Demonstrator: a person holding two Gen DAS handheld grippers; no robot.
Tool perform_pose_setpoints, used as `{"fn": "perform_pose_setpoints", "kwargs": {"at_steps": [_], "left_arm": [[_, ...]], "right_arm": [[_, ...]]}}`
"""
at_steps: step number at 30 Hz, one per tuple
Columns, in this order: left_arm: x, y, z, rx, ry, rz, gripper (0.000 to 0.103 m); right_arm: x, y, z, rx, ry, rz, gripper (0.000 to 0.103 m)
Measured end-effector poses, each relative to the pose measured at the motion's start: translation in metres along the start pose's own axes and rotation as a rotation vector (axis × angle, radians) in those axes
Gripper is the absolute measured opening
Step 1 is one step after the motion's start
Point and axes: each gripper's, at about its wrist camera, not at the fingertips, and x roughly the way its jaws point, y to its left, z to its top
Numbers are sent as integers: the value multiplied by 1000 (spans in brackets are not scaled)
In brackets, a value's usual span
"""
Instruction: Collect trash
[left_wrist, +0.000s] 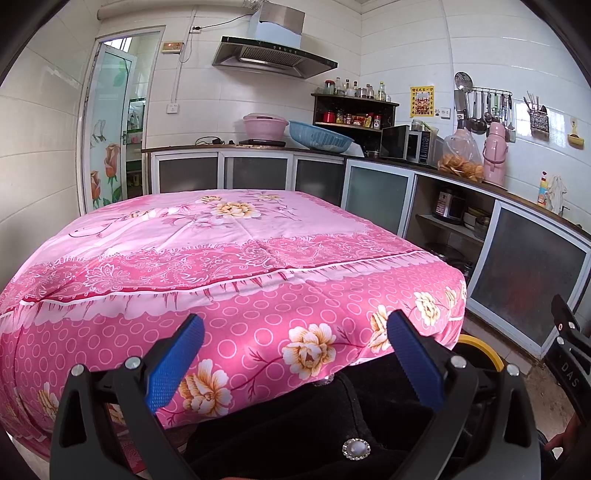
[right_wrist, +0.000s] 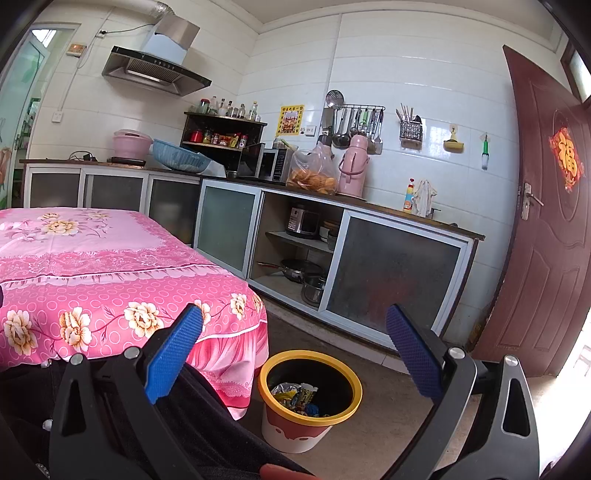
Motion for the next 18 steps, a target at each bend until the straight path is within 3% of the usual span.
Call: {"fn": "perform_pose_setpoints", "kwargs": {"at_steps": [18], "left_arm": [[3,-2,0,7,5,-16,95]], "right_arm": [[0,0,0,-1,0,2,95]]}}
